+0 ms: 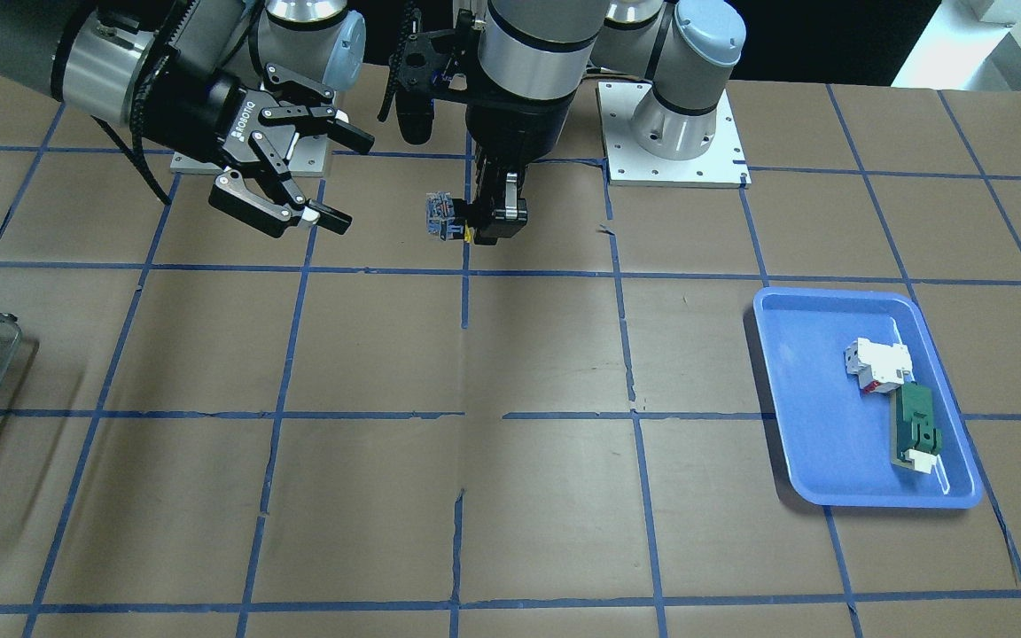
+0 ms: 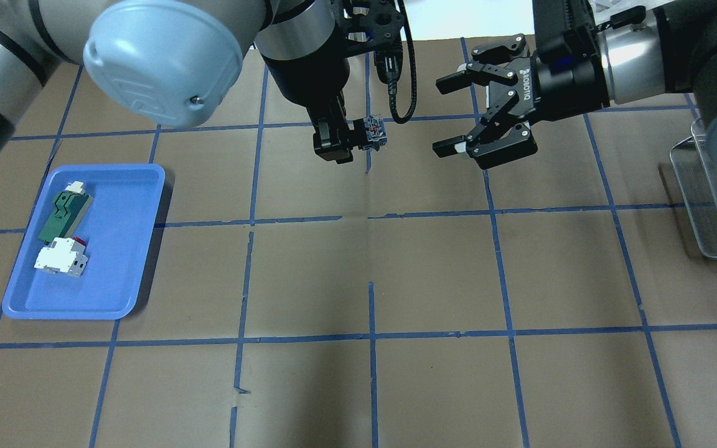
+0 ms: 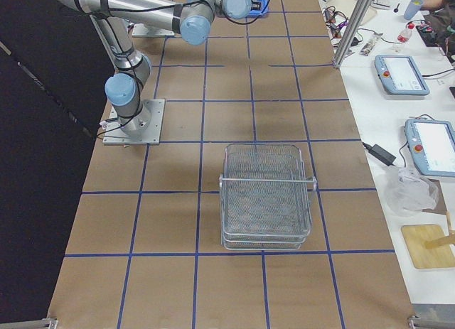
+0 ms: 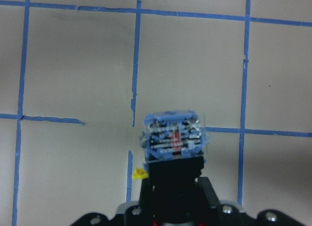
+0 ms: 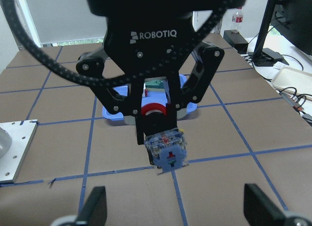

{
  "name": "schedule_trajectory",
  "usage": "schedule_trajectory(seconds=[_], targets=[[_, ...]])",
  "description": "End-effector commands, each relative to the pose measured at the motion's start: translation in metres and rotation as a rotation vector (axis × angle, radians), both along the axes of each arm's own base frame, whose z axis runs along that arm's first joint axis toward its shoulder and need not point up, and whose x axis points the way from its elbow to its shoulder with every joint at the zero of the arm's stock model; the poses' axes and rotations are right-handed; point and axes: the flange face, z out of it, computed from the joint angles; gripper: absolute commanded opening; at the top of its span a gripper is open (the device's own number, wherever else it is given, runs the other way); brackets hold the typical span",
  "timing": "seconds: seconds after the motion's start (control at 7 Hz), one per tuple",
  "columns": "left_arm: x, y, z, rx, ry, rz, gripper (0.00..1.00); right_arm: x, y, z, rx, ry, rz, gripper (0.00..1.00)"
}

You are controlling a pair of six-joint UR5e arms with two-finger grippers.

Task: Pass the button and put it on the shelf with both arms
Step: 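Move the open right gripper to the button and close on its red cap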

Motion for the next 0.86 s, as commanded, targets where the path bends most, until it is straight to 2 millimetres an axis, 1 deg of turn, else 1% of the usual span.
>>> schedule_trajectory(seconds=[0.0, 0.43, 0.71], targets=[[0.0, 0.0, 0.0, -0.001, -0.001, 0.0, 0.0, 0.021, -0.007, -0.024, 0.047, -0.036, 0.044, 0.99], [0.001, 0.0, 0.002, -0.004, -0.001, 0.002, 0.0, 0.026, -0.012, -0.032, 0.068, -0.084, 0.043, 0.99], [0.002, 0.0, 0.002, -0.004, -0.001, 0.003, 0.0, 0.052, -0.004, -0.034, 0.081, -0.083, 0.093, 0.99]])
